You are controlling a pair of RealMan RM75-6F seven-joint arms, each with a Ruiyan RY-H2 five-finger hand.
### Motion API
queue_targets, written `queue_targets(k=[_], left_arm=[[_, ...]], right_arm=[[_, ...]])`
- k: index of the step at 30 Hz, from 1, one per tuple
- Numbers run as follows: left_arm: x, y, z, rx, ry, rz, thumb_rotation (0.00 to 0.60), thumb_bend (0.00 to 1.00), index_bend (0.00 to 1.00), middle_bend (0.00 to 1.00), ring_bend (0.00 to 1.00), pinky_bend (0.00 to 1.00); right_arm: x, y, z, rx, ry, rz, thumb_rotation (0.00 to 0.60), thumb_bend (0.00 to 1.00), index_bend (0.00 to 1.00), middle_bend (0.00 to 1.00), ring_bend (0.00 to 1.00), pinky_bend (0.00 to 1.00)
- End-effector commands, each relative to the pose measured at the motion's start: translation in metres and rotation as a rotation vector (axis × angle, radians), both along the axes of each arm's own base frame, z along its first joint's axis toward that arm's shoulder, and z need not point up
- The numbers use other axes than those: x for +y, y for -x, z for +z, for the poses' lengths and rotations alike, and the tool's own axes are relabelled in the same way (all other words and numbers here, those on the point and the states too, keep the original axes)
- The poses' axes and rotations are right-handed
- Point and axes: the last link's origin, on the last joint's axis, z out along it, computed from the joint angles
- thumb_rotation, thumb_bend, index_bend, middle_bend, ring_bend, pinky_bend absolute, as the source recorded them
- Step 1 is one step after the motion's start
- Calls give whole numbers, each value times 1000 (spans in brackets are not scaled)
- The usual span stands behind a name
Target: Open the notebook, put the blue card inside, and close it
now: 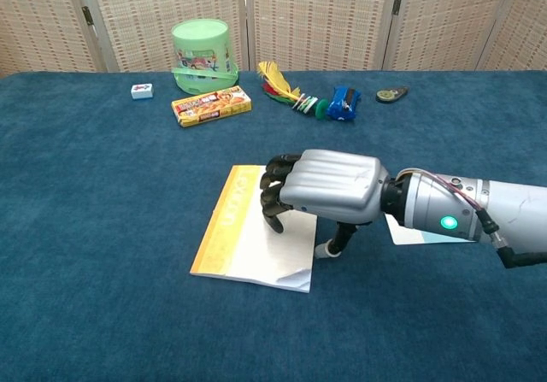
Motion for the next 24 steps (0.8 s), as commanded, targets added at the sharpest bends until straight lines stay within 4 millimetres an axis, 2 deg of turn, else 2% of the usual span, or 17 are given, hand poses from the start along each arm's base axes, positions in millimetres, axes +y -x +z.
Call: queue_targets(k=[1, 24], left_arm=[[0, 0, 0, 0, -1, 0, 600, 277, 130, 114, 110, 175], [1, 0, 0, -3, 3, -1, 600, 277, 131, 109, 110, 175]], right_arm=[[0, -1, 0, -1, 1, 1, 600, 397, 457, 334, 182, 127], [-6, -5, 0, 8, 9, 17, 600, 451, 485, 351, 198, 127]])
